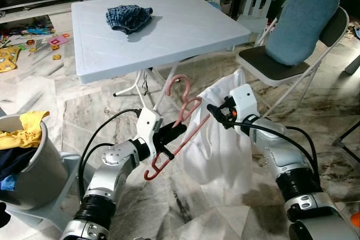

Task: Hang hanger

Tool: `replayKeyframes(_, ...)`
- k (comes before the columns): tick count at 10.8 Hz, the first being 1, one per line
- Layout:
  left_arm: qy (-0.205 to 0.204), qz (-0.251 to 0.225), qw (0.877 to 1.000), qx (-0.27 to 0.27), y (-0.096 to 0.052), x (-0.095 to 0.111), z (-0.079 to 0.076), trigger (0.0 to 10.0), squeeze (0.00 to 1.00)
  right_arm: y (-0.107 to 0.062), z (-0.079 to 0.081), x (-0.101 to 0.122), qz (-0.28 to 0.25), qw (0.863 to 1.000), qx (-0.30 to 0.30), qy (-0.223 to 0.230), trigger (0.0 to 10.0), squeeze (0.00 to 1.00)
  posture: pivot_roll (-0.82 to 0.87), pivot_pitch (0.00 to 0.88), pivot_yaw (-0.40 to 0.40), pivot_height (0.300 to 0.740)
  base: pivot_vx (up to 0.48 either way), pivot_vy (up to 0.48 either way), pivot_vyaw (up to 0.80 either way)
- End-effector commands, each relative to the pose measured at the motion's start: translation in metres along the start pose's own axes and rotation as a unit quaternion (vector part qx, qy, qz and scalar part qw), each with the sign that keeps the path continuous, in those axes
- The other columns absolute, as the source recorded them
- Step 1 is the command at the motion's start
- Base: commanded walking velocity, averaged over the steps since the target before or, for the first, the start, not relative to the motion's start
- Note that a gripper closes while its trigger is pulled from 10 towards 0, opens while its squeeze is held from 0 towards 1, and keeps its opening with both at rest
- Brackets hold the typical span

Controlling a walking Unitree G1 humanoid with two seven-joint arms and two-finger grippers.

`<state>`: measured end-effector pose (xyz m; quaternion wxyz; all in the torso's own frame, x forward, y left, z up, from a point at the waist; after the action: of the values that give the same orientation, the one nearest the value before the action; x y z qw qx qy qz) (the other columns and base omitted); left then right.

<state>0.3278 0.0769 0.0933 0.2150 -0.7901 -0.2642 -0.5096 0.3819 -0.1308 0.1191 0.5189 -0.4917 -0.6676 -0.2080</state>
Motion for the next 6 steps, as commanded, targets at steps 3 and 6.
replayKeyframes(3, 0.017, -0.025, 0.999, -0.016, 0.0034, 0.0161, -0.0046, 0.0, 0.00, 0.0025, -0.0053, 0.0046, -0.004, 1.000, -0.019, -0.004, 0.0, 0.00, -0.19, 0.002, -0.001, 0.740, 0.000, 0.000, 0.00)
replayKeyframes(6, 0.016, -0.023, 0.999, -0.020, 0.0045, 0.0151, -0.0064, 0.0, 0.00, 0.0038, -0.0069, 0.0058, -0.005, 1.000, -0.028, -0.006, 0.0, 0.00, -0.19, 0.002, -0.004, 0.740, 0.000, 0.000, 0.00)
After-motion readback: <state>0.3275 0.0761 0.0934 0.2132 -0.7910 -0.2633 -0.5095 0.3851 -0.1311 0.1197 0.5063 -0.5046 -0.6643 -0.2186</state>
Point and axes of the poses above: a point about 5 cm out from each wrist's last joint towards the gripper, its own y axis pointing out of the wrist towards the gripper, its own x axis along the axis of the wrist's last joint, z = x × y, the point moved 3 cm from there along y, pointing out of the wrist towards the gripper, and after that the axes turned 15 degrees about -y, right-handed, at the moved point
